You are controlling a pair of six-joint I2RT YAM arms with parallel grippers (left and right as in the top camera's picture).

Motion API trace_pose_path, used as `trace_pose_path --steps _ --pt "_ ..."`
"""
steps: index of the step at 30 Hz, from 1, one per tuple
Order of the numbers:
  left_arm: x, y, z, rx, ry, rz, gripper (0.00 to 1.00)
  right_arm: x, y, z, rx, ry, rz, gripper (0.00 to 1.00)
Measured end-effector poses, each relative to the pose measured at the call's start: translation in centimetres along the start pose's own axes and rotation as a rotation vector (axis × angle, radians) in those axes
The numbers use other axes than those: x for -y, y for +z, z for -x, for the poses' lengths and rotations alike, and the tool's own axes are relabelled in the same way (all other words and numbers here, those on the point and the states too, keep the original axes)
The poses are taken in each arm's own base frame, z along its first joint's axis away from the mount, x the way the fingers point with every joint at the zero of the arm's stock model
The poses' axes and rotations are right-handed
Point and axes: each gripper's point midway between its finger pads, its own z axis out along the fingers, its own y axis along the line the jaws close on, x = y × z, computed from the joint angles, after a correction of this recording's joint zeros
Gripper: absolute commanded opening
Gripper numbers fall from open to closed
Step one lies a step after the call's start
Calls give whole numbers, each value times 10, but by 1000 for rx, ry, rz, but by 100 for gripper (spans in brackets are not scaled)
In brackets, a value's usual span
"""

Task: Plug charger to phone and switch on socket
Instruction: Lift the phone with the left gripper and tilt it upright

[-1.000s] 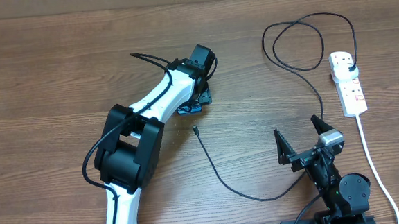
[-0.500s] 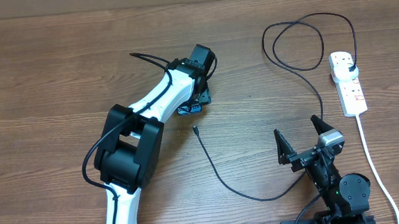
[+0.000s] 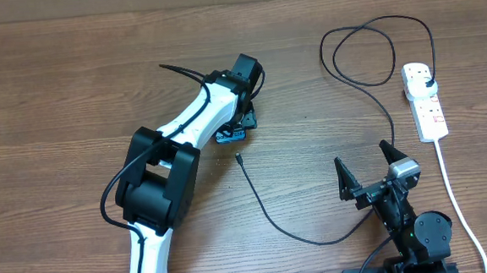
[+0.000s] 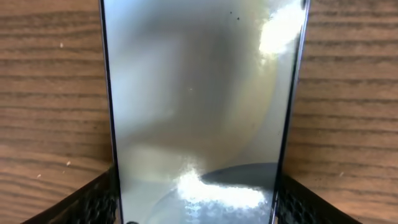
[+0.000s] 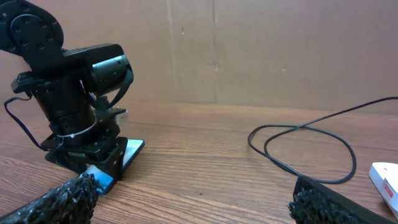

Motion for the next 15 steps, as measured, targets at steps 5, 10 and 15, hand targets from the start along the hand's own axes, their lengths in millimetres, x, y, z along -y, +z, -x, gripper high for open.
trace_pose_path --steps 5,10,15 --pt "3 -12 3 -17 -7 -8 34 0 0 0 -1 0 0 100" --pt "9 -22 13 2 -7 -25 82 0 0 0 0 0 0 100" --pt "8 -24 11 -10 -13 -22 100 0 0 0 -1 0 0 100"
